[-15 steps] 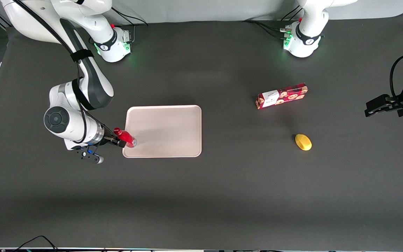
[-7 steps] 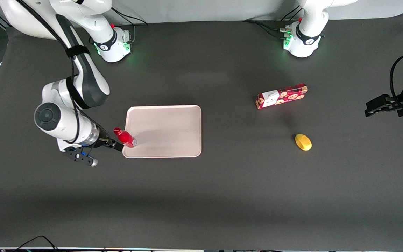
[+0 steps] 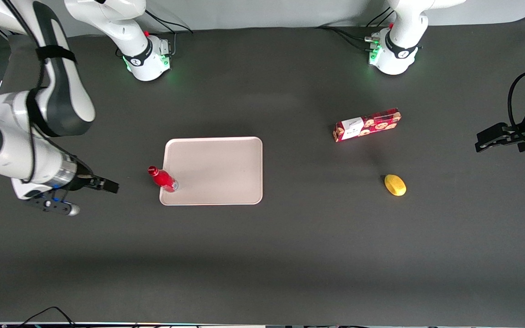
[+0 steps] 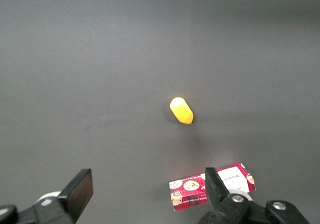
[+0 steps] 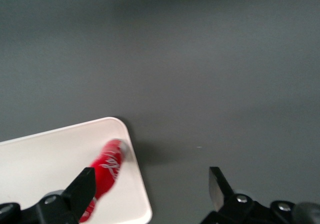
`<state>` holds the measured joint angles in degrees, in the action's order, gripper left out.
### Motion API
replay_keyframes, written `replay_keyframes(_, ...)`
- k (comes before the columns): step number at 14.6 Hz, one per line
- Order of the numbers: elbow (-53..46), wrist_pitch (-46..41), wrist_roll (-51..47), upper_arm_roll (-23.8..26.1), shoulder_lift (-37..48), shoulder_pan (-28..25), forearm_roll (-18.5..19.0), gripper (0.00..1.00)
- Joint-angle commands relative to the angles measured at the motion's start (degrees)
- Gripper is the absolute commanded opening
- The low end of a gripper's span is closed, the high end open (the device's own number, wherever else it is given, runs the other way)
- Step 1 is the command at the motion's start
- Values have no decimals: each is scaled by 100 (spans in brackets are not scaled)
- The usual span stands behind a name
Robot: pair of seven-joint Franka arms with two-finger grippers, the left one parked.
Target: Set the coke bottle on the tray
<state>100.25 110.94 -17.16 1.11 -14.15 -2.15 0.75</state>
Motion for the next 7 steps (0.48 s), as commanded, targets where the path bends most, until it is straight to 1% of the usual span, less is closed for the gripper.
replay_keyframes(1,56,-388,1054,-260,272,83,56,100)
replay_keyframes(2,56,-511,1213,-295,350,136,65,100)
replay_keyframes(5,108,-1064,1250,-304,798,276,135,100)
replay_keyframes(6,282,-1153,1258,-304,1043,320,223,100)
replay_keyframes(7,519,-1137,1250,-304,1272,355,215,100)
